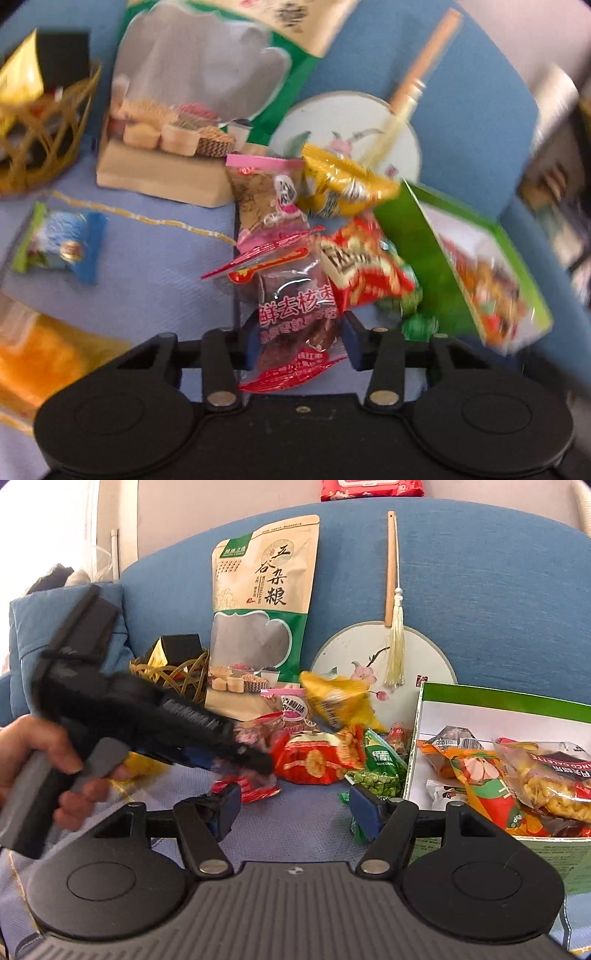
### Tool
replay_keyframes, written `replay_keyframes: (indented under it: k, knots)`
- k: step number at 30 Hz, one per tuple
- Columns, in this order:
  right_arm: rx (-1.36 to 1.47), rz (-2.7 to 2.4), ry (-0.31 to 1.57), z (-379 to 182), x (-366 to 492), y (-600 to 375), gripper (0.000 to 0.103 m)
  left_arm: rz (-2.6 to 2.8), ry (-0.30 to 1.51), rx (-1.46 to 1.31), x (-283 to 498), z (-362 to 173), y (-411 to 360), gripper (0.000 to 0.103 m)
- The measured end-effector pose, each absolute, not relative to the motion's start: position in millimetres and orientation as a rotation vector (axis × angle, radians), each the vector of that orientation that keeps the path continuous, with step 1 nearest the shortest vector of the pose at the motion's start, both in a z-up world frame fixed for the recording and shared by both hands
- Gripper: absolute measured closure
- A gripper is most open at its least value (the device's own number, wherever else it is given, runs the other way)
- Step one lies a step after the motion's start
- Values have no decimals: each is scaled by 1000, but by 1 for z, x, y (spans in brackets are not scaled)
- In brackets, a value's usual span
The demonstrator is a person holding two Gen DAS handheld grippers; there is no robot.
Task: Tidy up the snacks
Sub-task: 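Carry a red fruit bag with the left gripper while the right carries a green packet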
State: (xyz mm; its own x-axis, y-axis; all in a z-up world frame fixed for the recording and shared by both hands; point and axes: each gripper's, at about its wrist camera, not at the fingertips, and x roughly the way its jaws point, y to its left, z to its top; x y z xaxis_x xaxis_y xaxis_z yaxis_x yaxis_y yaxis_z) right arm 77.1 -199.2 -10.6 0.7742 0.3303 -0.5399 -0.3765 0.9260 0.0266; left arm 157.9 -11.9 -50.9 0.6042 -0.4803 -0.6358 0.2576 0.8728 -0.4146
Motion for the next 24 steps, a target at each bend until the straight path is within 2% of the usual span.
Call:
replay_keyframes:
  k: [9, 10, 12, 13, 15, 17, 24]
  knots:
    - [-164, 386, 569, -20, 78, -184, 0, -413, 838, -330, 98, -47, 34, 74]
    - [-163, 387, 570, -21, 80, -183, 0, -410, 828, -352, 93, -45, 38, 71]
    - [-165, 393, 568, -24, 83, -180, 0, -408, 801, -386, 88, -43, 39, 40]
    - [-175, 389, 564, -25, 85, -177, 0, -399, 784, -388, 85, -42, 38, 36]
    - [-202, 372, 564, -27, 86, -173, 0, -385, 745, -368, 79, -39, 37, 23]
    - [-236, 368, 563, -26, 84, -170, 1, -380, 735, -345, 76, -40, 34, 15]
    - [-221, 335, 558, -22, 84, -172, 1, -417, 741, -356, 88, -50, 24, 11]
